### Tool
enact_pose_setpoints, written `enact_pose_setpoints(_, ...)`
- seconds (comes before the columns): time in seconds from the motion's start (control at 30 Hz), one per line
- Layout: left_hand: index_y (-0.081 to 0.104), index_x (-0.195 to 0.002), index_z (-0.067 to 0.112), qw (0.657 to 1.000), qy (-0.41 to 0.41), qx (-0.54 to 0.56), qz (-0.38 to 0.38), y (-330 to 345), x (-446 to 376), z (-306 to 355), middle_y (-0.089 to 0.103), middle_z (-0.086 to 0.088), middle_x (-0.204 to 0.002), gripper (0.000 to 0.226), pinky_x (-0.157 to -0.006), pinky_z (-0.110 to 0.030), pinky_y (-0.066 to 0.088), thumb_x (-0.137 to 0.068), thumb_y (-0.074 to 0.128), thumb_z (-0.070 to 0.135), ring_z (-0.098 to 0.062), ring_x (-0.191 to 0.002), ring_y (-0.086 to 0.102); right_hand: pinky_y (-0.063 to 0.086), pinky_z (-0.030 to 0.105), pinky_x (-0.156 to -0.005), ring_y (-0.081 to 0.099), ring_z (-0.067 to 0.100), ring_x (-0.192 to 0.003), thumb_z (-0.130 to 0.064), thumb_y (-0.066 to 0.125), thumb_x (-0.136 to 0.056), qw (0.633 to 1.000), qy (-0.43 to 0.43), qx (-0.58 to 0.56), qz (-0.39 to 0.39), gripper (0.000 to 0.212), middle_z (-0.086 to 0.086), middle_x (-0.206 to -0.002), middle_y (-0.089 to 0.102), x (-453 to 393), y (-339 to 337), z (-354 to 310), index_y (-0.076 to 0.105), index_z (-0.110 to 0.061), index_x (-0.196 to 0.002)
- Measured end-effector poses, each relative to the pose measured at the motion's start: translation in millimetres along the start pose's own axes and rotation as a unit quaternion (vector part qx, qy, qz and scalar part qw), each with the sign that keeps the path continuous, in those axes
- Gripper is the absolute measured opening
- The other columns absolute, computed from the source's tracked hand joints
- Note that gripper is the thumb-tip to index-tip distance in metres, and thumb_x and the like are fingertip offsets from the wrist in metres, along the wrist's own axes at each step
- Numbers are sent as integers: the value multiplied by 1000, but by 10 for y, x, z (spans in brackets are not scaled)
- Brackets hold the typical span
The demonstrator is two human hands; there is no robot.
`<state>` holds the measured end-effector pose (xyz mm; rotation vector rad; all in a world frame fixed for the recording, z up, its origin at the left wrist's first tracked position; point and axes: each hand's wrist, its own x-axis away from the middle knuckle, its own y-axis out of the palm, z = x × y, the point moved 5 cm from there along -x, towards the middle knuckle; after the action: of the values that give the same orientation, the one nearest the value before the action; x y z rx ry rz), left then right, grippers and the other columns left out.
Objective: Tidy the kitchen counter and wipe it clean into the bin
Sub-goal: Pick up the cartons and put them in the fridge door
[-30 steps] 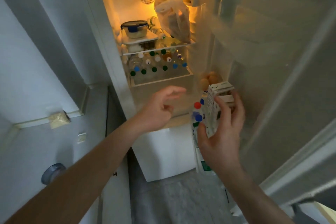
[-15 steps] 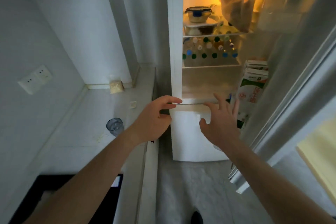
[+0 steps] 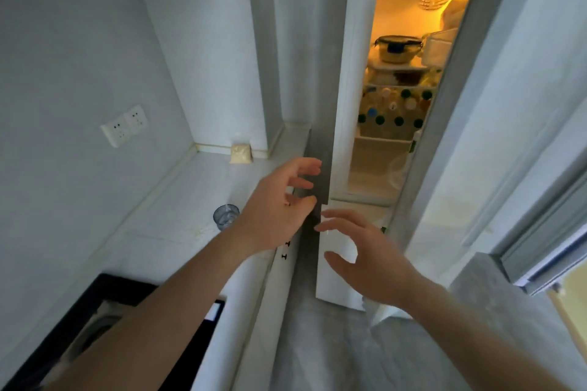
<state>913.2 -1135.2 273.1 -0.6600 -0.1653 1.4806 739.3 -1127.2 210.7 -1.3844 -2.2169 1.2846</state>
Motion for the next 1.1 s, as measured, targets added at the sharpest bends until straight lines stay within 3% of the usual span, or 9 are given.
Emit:
enact_pose_setpoints(0.1, 54, -138, 32, 999, -13, 26, 37, 144, -142, -14, 61, 22, -129, 45, -86, -14, 53, -98, 64, 15, 1, -113, 61, 44, 14, -102, 53, -3, -125, -24, 67, -95, 997, -2, -66, -43, 38, -29, -136, 51, 159, -219, 166, 59, -45, -126)
enact_pose_setpoints(0.27, 55, -141, 32, 995, -49, 73, 54, 643, -504, -74, 60, 27, -129, 42, -90, -12, 51, -100, 60, 25, 6, -117, 58, 58, 31, -86, 68, 8, -105, -11, 69, -92, 994, 19, -109, 25, 37, -21, -119, 66, 85, -767, 746, 67, -40, -116)
enact_pose_setpoints(0.43, 60, -136, 30, 987, -79, 64, 122, 931, -820, -262, 65, 20, -128, 35, -87, -7, 47, -104, 49, 20, 0, -115, 61, 56, 28, -84, 67, 8, -106, -6, 70, -90, 989, 16, -130, 75, 39, -19, -117, 67, -175, -1107, 1182, 66, -37, -113)
enact_pose_setpoints(0.53, 64, -129, 29, 977, -108, 67, 174, 939, -937, -396, 68, 19, -120, 33, -88, -16, 47, -101, 52, 16, 1, -110, 62, 54, 27, -87, 64, 10, -111, -6, 72, -89, 988, 6, -129, 83, 42, -18, -121, 63, -353, -1184, 1367, 65, -38, -115)
enact_pose_setpoints(0.7, 57, -138, 30, 977, -105, 58, 173, 955, -1213, -551, 65, 23, -122, 45, -88, -14, 53, -95, 67, 19, 5, -111, 61, 51, 26, -91, 60, 10, -116, -5, 74, -86, 987, -3, -124, 99, 48, -21, -126, 57, -672, -1238, 1606, 63, -37, -120)
enact_pose_setpoints(0.8, 64, -125, 28, 971, -104, 40, 212, 872, -1494, -669, 70, 21, -113, 33, -85, -20, 56, -93, 71, 24, 5, -102, 65, 52, 27, -91, 59, 9, -116, -6, 74, -86, 986, 1, -119, 114, 50, -19, -128, 56, -899, -1236, 1722, 62, -36, -123)
enact_pose_setpoints(0.9, 67, -107, 29, 969, -109, 16, 223, 762, -1801, -826, 72, 25, -99, 17, -78, -16, 53, -92, 72, 25, 4, -90, 68, 52, 26, -92, 59, 7, -115, -6, 74, -85, 986, -3, -108, 124, 50, -17, -129, 55, -1133, -1243, 1789, 62, -33, -125)
enact_pose_setpoints(1.1, 63, -100, 38, 976, -100, 4, 193, 654, -2249, -1084, 71, 27, -98, 15, -82, -22, 55, -92, 72, 29, 5, -90, 68, 48, 28, -94, 61, 9, -110, -4, 74, -84, 985, -6, -86, 149, 49, -18, -124, 57, -1528, -1245, 1915, 61, -30, -123)
